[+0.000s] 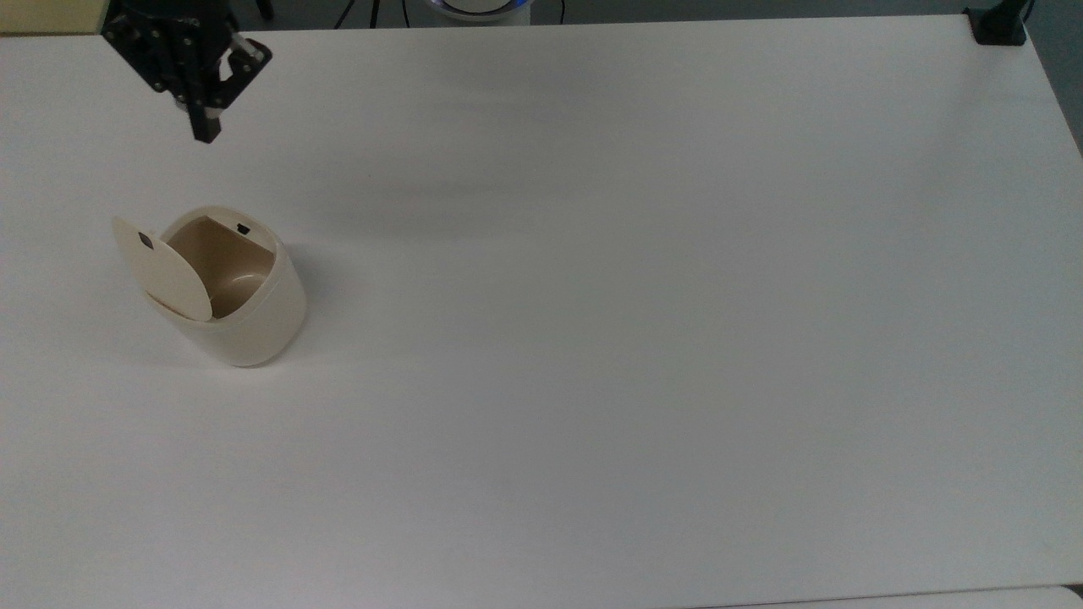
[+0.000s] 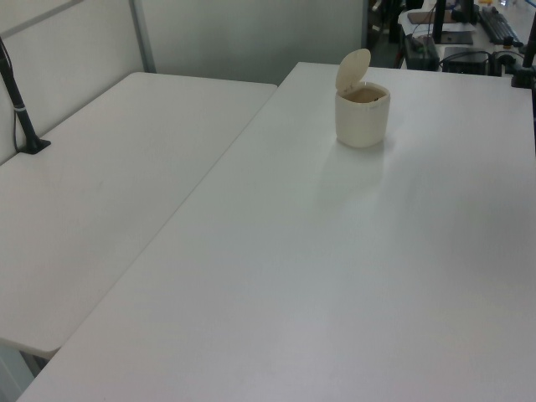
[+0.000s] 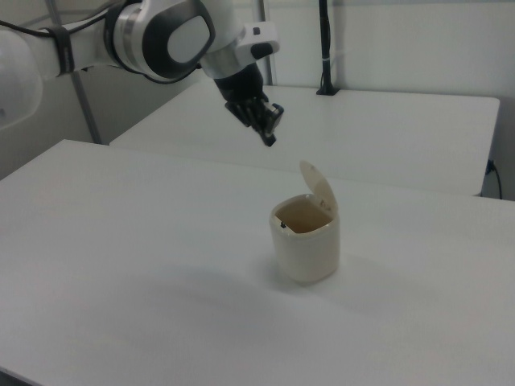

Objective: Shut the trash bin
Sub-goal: 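Move the gripper over the open lid of the cream trash bin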

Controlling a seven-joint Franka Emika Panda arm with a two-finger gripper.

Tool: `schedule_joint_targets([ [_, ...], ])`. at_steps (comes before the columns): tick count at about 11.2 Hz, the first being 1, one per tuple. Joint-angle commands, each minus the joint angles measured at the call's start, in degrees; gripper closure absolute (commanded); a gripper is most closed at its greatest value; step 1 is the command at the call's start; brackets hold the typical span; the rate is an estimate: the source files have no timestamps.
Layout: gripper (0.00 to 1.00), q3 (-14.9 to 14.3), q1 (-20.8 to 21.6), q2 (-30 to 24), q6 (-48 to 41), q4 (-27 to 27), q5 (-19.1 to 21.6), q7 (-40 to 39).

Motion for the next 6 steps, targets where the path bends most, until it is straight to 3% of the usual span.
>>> schedule_joint_targets([
  [1,0.98,-0.7,-2.0,3.1,10.6,0.7,1.7,1.2],
  [4,0.98,-0.7,-3.1,7.3,22.2,0.7,1.5,6.6],
  [6,0.98,-0.7,-3.1,10.1,23.8,0.7,1.5,7.0],
])
